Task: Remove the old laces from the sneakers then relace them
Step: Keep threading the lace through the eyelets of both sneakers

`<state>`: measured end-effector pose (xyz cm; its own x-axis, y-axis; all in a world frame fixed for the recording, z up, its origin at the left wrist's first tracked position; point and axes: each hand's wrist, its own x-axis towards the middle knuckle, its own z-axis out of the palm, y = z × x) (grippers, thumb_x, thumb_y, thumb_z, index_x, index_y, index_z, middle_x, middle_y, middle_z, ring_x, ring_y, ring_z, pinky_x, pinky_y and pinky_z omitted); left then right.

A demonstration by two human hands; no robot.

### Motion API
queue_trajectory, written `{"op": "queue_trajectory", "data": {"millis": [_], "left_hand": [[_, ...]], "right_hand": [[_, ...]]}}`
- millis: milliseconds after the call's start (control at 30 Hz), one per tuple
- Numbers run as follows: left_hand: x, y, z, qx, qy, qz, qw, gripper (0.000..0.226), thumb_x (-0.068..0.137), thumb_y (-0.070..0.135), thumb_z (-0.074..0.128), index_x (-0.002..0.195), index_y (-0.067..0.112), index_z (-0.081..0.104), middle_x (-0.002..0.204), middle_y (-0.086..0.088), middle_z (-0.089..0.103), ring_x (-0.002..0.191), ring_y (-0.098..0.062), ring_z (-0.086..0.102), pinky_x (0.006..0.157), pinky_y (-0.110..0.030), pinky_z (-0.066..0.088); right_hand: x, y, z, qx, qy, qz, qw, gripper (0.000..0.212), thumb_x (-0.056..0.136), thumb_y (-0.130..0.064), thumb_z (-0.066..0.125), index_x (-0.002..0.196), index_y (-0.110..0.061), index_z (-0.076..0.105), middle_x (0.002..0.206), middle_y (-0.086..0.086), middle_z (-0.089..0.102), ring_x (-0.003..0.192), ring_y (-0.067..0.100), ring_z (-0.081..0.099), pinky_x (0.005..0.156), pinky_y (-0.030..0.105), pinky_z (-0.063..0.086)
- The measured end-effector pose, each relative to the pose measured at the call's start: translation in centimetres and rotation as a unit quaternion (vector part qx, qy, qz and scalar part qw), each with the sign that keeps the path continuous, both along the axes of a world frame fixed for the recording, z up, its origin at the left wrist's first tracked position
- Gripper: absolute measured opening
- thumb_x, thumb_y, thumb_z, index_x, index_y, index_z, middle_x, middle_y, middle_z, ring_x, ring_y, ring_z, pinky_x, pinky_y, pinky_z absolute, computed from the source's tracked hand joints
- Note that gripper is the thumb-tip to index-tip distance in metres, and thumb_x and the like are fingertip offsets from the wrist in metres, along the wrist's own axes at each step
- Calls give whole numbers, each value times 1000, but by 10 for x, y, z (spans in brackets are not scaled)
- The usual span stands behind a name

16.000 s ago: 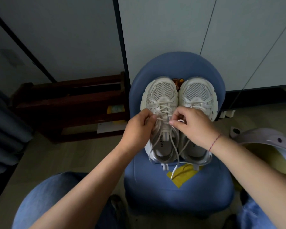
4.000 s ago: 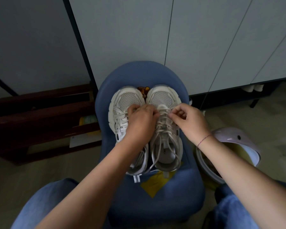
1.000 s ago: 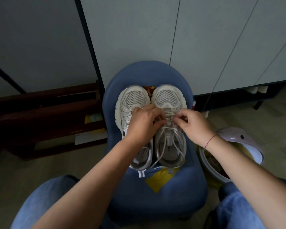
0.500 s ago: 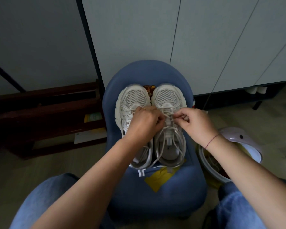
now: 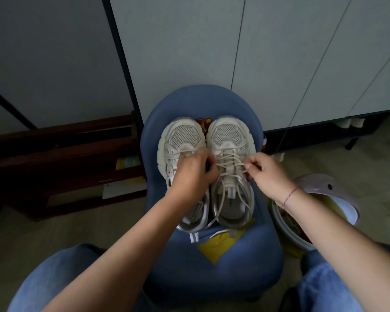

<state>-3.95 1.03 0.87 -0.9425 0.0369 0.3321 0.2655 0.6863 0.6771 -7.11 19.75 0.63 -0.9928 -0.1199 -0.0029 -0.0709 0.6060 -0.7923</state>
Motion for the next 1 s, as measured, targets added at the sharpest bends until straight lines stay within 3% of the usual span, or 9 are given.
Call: {"op": "queue_trajectory", "data": {"millis": [133,200,300,400,500,600,700,833,1000], "left_hand": [[3,3,7,43,-34,-16,998,20,85,0,60,80,19,56,65,11,54,54,0,48,53,-12,33],[2,5,7,5,-17,-13,1000,13,87,3,59,88,16,61,71,12,58,59,-3,51,63,-21,39],[2,8,5,-46,7,-4,999,7,91,13,60,97,13,62,79,6,63,73,-22,62,76,-36,45],[0,7,8,-46,-10,-14,999,14,89,30,69,93,18,63,74,12,58,74,-16,61,79,-37,44],[-4,2,10,-53,-31,-33,998,19,84,39,74,81,25,62,67,16,55,67,-7,55,76,-34,42],[-5,2,12,-60,-41,-48,996,18,83,38,76,78,23,68,69,13,60,66,-4,53,73,-32,43],[-6,2,14,-39,-59,-46,996,12,86,30,73,82,19,71,74,9,63,70,-9,56,72,-30,46],[-6,3,15,30,-83,-17,996,7,92,21,67,88,15,70,78,5,67,76,-13,61,72,-30,48],[-6,4,12,8,-78,12,997,13,97,17,58,85,14,57,70,5,56,70,-15,53,63,-29,39]], "right_hand": [[3,-4,7,55,51,22,997,9,94,-25,54,87,-19,56,85,1,63,81,18,59,70,31,46],[5,-7,11,83,85,30,992,18,91,-33,58,85,-16,56,77,-2,60,72,15,56,60,27,41],[6,-9,12,102,125,35,986,21,88,-33,63,78,-16,55,68,-3,57,64,12,53,54,26,36],[3,-9,11,87,131,49,986,18,87,-27,64,73,-22,54,68,-6,58,63,10,54,51,23,34],[0,-8,11,72,122,60,988,22,87,-21,64,69,-25,52,65,-7,56,62,7,53,53,22,34],[-5,-5,9,17,84,61,994,22,86,-17,65,68,-23,55,69,-3,61,69,17,59,65,34,47],[-7,-3,7,-15,71,52,996,23,85,-16,67,67,-23,56,71,3,64,75,26,62,74,44,50],[-7,-3,7,-14,69,47,996,24,86,-17,67,66,-23,55,72,6,65,75,27,62,74,44,50],[-5,5,4,-1,41,32,999,26,89,-16,62,66,-22,50,74,12,62,75,31,60,72,41,48]]}}
